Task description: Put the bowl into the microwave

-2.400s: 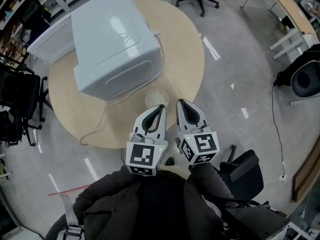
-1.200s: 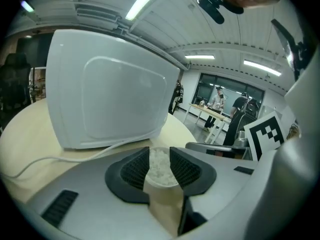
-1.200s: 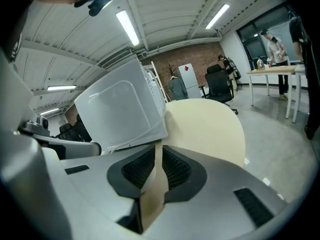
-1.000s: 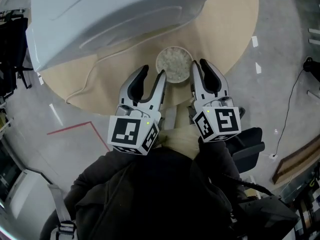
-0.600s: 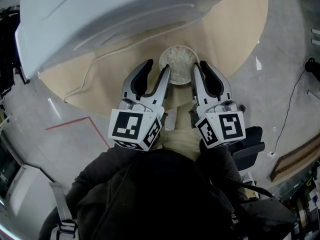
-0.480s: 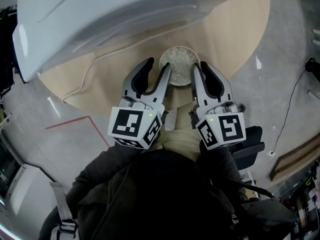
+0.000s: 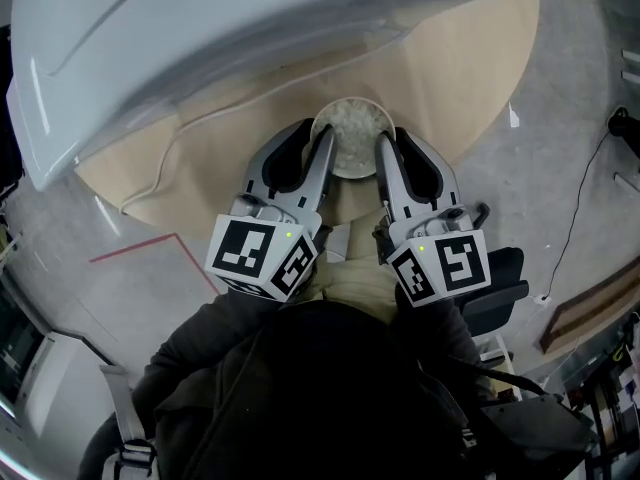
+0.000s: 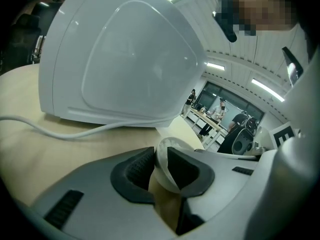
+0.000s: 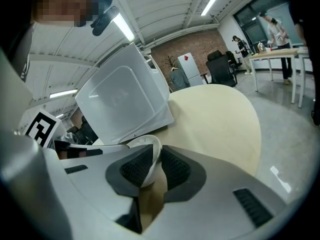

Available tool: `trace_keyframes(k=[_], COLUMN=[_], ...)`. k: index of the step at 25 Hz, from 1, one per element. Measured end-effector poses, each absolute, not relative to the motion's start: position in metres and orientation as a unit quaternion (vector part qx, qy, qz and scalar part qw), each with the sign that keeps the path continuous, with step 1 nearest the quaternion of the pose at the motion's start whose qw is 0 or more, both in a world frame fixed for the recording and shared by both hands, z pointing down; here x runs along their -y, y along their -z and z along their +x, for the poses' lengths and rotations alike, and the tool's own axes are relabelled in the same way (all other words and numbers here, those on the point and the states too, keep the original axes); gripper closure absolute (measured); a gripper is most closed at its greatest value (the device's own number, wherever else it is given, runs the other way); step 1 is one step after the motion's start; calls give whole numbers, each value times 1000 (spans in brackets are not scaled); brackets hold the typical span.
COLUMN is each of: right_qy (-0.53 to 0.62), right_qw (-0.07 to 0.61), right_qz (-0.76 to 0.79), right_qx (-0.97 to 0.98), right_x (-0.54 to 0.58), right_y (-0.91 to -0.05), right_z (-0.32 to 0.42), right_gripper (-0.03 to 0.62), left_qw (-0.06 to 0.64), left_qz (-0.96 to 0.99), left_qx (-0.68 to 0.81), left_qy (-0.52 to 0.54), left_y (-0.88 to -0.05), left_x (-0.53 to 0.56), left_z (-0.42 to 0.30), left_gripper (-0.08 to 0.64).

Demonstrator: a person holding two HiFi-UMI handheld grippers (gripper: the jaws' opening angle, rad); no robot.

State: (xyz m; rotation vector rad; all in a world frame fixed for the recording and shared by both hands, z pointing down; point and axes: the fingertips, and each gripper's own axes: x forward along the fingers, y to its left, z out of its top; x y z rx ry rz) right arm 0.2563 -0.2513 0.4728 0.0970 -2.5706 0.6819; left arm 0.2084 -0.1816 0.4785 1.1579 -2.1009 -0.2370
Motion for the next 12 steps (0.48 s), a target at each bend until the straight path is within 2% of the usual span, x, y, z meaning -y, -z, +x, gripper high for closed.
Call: trace_keyframes(k=[4,12], right_qy=[-234,-221], right_qw=[224,226], right_qz=[66,72], right_qx=[944,946], right_x=[259,259], right_y=[-466,-452], right_z=[254,252], right_gripper=[558,565], left_qw=[353,361], left_qz=[460,454], left_qx=[810,810], left_qy=[84,89], left_y=[-471,-458], left_x=[181,179], left_z=[210,211], left_gripper=[483,488])
